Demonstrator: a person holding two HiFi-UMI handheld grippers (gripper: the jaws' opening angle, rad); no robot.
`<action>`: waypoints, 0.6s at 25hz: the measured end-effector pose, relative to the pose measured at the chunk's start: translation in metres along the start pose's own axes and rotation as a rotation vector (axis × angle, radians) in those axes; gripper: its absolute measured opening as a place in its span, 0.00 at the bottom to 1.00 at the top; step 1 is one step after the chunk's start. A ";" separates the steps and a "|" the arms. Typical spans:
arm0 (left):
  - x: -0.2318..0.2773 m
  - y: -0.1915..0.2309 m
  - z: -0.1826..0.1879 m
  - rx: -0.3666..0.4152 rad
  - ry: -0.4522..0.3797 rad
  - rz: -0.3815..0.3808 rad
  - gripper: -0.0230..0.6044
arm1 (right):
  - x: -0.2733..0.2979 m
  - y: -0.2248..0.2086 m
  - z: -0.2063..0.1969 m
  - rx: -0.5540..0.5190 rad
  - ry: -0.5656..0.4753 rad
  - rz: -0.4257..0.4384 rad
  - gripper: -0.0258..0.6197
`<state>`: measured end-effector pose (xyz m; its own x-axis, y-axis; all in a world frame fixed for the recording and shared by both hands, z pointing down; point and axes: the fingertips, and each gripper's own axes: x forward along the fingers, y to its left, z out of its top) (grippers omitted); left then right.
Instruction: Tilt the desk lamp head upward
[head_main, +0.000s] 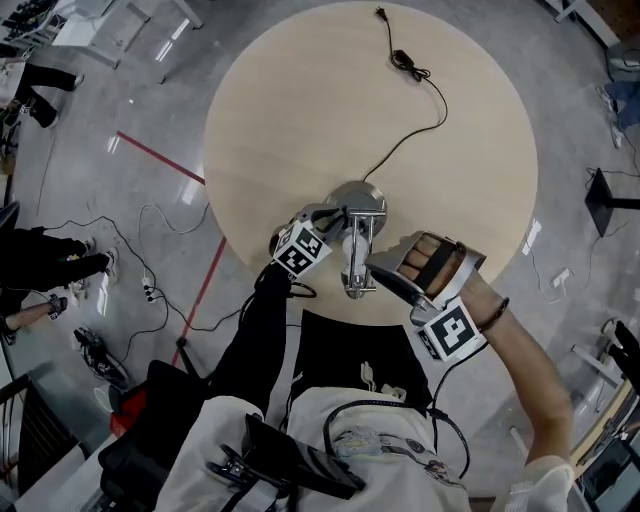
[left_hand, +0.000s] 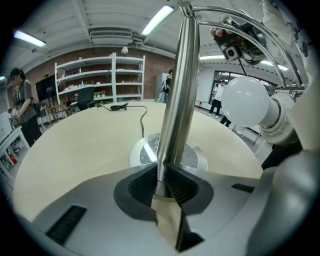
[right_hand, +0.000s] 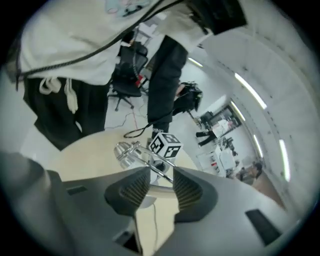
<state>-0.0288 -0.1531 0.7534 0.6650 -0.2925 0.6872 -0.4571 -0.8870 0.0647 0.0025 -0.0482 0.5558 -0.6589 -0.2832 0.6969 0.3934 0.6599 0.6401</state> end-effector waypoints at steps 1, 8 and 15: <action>0.000 0.000 0.000 0.000 0.002 0.001 0.13 | 0.002 0.003 -0.002 -0.103 0.015 0.002 0.23; 0.000 0.002 -0.002 -0.003 0.002 0.005 0.13 | 0.012 0.014 0.001 -0.431 -0.036 0.045 0.23; 0.001 0.000 0.001 -0.007 0.003 0.010 0.13 | 0.022 0.036 0.013 -0.542 -0.111 0.087 0.23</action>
<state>-0.0278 -0.1534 0.7530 0.6583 -0.3003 0.6903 -0.4680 -0.8815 0.0629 -0.0058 -0.0212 0.5901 -0.6611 -0.1492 0.7353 0.7037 0.2168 0.6766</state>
